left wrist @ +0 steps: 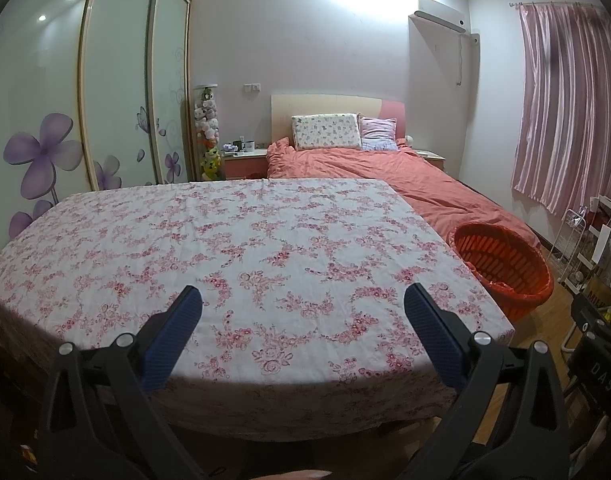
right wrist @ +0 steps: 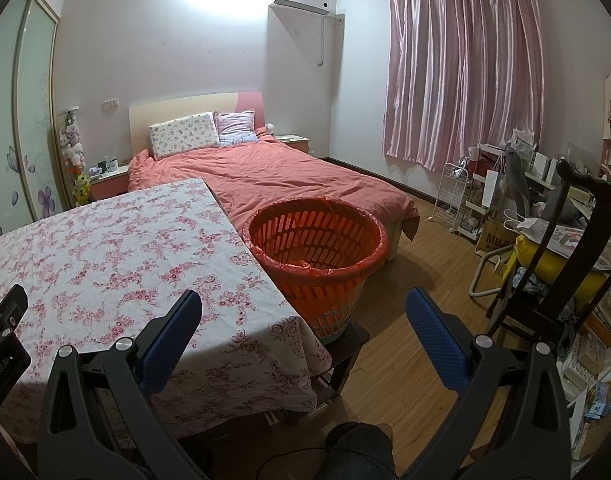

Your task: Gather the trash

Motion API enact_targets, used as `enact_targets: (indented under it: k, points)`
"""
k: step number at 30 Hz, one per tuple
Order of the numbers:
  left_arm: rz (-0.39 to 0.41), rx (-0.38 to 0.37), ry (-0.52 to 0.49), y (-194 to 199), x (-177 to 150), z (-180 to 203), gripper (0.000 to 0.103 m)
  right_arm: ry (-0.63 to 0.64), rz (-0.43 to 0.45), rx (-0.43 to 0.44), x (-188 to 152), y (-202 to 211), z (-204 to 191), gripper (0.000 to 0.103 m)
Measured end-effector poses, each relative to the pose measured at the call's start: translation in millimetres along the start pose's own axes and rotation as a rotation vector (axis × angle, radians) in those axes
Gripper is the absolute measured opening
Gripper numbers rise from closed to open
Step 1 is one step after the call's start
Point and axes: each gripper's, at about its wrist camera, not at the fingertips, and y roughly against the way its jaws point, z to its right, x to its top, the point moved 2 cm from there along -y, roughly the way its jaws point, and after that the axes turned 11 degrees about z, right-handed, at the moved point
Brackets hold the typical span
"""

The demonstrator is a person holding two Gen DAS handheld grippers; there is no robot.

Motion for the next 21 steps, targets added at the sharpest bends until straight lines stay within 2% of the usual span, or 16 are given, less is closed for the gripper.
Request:
enact_targets:
  k: [21]
  points:
    - [-0.004,-0.002,0.003,-0.4,-1.2,-1.4,0.099,0.000,-0.001,-0.001,0.2,0.0,-0.6,0.101]
